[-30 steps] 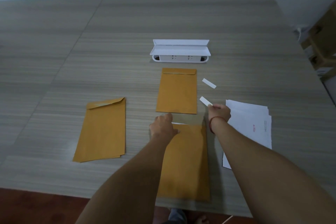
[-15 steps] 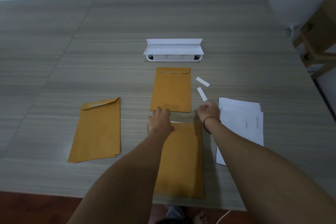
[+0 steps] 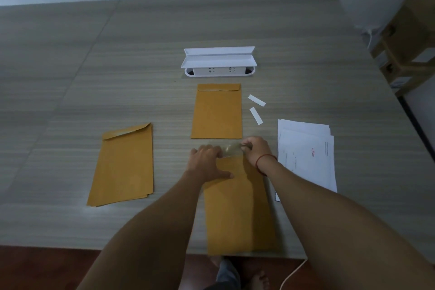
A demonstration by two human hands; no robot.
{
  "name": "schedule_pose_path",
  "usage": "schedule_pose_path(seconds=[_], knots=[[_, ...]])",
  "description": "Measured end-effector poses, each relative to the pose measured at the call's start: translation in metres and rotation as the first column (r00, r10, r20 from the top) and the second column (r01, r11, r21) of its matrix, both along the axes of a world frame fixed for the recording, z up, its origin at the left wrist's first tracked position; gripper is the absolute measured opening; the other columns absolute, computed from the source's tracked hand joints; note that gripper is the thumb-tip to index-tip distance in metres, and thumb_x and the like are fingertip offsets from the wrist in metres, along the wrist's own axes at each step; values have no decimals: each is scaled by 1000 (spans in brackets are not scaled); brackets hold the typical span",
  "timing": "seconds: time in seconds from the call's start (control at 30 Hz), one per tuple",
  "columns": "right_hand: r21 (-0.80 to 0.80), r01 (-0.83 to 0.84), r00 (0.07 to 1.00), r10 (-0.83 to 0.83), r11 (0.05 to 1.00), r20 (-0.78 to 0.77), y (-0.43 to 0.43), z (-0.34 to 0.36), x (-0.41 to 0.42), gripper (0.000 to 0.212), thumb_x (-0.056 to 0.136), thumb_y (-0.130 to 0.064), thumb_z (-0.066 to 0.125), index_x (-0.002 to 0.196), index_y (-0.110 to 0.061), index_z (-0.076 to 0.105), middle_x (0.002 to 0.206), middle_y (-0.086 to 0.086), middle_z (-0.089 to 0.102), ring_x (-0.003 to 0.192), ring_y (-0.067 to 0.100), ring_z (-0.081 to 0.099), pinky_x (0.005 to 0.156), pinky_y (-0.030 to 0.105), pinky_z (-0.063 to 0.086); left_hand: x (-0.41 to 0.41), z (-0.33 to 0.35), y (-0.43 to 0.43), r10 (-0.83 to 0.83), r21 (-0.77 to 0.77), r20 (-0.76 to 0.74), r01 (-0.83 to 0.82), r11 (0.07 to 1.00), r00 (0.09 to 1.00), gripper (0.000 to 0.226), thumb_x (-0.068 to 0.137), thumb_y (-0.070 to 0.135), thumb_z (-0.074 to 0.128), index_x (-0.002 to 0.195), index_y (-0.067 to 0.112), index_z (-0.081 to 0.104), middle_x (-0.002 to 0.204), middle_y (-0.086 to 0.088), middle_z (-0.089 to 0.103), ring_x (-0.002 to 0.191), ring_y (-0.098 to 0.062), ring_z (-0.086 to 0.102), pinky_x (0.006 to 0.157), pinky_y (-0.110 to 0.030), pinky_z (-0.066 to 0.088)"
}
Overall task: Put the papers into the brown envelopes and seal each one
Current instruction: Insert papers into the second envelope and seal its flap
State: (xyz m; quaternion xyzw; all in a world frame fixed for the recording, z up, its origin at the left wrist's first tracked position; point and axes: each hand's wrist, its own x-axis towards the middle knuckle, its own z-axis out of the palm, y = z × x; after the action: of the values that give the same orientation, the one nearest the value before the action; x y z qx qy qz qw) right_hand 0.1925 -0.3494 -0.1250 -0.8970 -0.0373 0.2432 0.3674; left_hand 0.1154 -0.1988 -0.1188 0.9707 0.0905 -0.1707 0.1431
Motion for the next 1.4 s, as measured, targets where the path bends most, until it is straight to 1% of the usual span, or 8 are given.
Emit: schedule_pose_path(seconds=[0.23, 0.37, 0.53, 0.77, 1.07, 1.17, 1.27, 1.4], knots=[[11, 35, 999, -35, 999, 9, 3, 1, -3, 22, 95, -8, 55, 112, -10, 68, 120, 9, 66, 113, 25, 60, 97, 32, 45, 1, 5, 4, 13, 12, -79, -12, 1000, 997, 66, 63, 63, 75, 109, 20, 57, 114, 1, 58, 112, -20, 51, 95, -37, 35], [45, 41, 998, -43, 998, 39, 6, 7, -2, 22, 95, -7, 54, 112, -6, 68, 120, 11, 65, 114, 25, 59, 97, 29, 43, 5, 8, 9, 78, 0, -10, -78, 997, 997, 66, 64, 56, 79, 114, 23, 52, 116, 4, 61, 111, -18, 55, 95, -34, 35], [62, -3, 999, -1, 998, 54, 10, 12, 0, 24, 96, -4, 51, 114, -7, 67, 121, 9, 63, 115, 23, 58, 95, 25, 42, 5, 8, 11, 136, 0, 84, -136, 991, 987, 117, 57, 48, 86, 148, 23, 15, 141, -1, 33, 131, -24, 35, 107, -42, 34], [-83, -49, 991, 59, 995, 123, 13, 6, -6, 30, 93, -1, 49, 93, -20, 71, 105, 2, 70, 100, 22, 64, 85, 29, 50, 6, 7, 8, 111, 81, 125, -121, 989, 986, 59, 65, 48, 80, 112, 25, 52, 120, 3, 54, 120, -20, 44, 101, -38, 28], [-287, -224, 943, 282, 931, 180, 9, 5, -31, 28, 99, -12, 42, 107, -17, 68, 113, 7, 66, 111, 29, 57, 100, 36, 43, -10, 0, -11, 3, 71, 163, -15, 997, 987, 36, 89, 22, 62, 124, 26, 58, 133, 3, 53, 125, -19, 45, 102, -37, 32], [-372, -343, 885, 430, 863, 181, 10, 0, -37, 32, 96, -5, 42, 115, -22, 61, 130, 3, 54, 126, 27, 46, 103, 38, 36, -18, -7, -14, -4, 78, 150, -7, 997, 989, 35, 95, 19, 52, 128, 31, 55, 145, 4, 45, 132, -21, 39, 104, -40, 31], [-451, -427, 855, 513, 783, 82, 11, -4, -44, 57, 93, 5, 40, 140, -28, 41, 159, 0, 20, 147, 27, 13, 114, 46, 22, -27, -17, -17, -4, 64, 108, -3, 998, 994, 45, 99, 14, 40, 138, 35, 42, 156, 5, 30, 140, -20, 29, 106, -41, 28], [-537, -399, 869, 494, 743, 37, 7, -6, -53, 66, 95, 1, 37, 152, -28, 18, 163, -5, 0, 150, 23, -4, 120, 53, 4, -37, -24, -18, 39, 73, 21, -40, 997, 999, 46, 102, 25, 33, 146, 37, 25, 160, 9, 15, 147, -16, 15, 115, -48, 19]])
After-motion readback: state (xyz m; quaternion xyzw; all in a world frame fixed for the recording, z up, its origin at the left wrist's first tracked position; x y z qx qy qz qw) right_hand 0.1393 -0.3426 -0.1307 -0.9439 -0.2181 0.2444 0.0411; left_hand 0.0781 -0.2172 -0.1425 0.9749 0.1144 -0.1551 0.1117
